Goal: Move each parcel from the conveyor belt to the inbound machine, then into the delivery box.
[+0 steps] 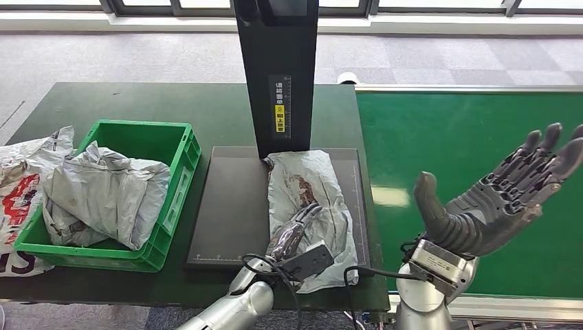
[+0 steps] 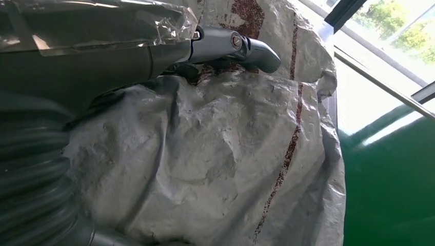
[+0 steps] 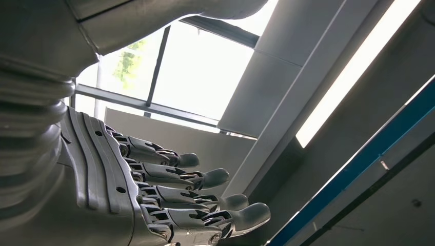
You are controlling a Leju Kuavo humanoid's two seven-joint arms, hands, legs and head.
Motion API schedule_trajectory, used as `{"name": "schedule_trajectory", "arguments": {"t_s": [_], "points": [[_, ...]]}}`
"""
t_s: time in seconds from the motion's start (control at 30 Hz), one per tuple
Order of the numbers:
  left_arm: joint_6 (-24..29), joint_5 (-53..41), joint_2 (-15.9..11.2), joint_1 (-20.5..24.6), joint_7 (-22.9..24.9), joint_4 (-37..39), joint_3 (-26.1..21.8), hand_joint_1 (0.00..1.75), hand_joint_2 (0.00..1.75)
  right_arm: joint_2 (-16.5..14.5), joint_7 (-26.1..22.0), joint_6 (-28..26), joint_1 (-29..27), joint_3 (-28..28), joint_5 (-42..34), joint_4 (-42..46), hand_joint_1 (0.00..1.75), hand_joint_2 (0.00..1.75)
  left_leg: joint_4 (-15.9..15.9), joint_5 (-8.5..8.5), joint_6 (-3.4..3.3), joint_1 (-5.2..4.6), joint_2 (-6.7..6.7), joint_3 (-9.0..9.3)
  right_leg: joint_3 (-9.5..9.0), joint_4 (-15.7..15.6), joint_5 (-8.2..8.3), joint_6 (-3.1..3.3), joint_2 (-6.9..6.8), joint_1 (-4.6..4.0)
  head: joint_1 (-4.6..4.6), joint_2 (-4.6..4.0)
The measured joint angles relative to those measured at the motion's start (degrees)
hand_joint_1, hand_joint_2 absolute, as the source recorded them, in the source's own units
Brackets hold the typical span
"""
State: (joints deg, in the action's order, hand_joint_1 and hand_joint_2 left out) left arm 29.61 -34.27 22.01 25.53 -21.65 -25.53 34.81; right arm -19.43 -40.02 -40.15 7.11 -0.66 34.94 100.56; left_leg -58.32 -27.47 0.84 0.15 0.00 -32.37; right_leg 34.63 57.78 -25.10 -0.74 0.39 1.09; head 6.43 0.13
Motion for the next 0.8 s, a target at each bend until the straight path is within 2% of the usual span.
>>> {"name": "schedule_trajectory", "arguments": {"t_s": [0.07,0.2,0.57,0.8], "points": [[-0.2,-0.4,0.0,0.2,1.0,0.7,0.2,0.0,1.75,0.0,0.0,0.0,-0.1,0.0,0.0,0.0,0.0,1.75,0.0,0.0,0.0,0.0,0.0,0.01,-0.02,0.0,0.0,0.0,0.0,0.0,0.01,0.0],[0.1,-1.7,0.0,0.7,2.0,2.5,0.7,1.75,1.75,0.1,0.0,0.0,-0.4,0.0,-0.1,0.0,0.0,1.75,0.0,0.0,0.0,0.0,0.0,0.05,-0.07,0.0,-0.01,0.0,-0.01,0.0,0.0,0.0],[1.0,-4.5,-0.1,2.1,3.6,5.0,1.1,1.75,1.75,0.1,0.0,0.0,-0.5,0.0,-0.3,-0.2,0.0,1.75,0.0,-0.13,-0.11,0.0,-0.02,-0.01,-0.53,0.0,-0.14,-0.04,-0.09,0.0,0.0,0.0],[7.6,-8.4,-0.6,2.2,4.9,5.1,1.1,1.75,1.75,0.1,0.0,0.0,-0.4,0.0,-0.3,-0.7,0.0,1.75,0.0,-0.14,-0.11,0.01,-0.02,0.08,-0.58,0.0,-0.18,-0.06,-0.09,0.0,0.01,0.0]]}}
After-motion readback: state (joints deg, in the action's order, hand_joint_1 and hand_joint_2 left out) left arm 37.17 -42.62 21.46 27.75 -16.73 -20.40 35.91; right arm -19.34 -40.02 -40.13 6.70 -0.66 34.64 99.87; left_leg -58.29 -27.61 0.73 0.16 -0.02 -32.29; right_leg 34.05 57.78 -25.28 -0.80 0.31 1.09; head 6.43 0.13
